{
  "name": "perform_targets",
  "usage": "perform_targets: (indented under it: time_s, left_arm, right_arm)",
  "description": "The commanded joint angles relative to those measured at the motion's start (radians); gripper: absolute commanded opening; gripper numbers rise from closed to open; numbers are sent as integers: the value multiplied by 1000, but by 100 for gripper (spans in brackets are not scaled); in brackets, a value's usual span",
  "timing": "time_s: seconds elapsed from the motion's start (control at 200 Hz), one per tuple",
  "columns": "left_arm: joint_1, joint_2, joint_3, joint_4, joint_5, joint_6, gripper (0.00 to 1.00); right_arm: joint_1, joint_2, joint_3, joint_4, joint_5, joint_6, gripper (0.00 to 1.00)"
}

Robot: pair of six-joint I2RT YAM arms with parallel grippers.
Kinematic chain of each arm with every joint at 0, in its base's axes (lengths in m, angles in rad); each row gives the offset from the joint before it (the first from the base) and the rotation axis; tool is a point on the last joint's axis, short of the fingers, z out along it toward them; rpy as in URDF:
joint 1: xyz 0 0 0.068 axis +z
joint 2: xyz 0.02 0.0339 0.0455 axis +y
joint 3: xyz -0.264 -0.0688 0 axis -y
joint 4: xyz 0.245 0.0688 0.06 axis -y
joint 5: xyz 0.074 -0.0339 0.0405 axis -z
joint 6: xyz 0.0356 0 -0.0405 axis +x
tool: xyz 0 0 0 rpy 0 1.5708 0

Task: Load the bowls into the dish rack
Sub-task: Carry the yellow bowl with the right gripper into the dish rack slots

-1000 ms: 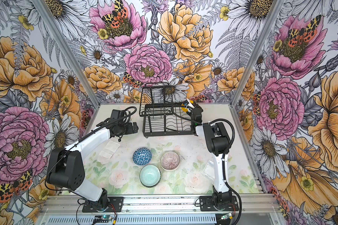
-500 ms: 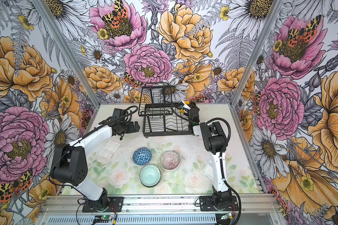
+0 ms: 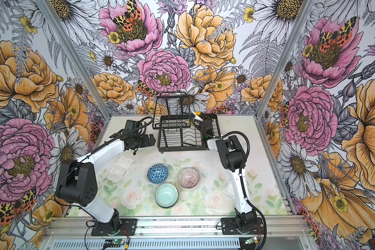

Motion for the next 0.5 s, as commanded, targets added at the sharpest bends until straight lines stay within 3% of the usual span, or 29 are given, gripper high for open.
perform_targets:
  time_s: [0.0, 0.495]
  left_arm:
    - [2, 6, -1, 33, 24, 6, 99]
    - [1, 38, -1, 51, 50, 11, 99]
  right_arm:
    - [34, 49, 63, 40, -18, 0, 0]
    - [53, 126, 160, 26, 0, 58, 0]
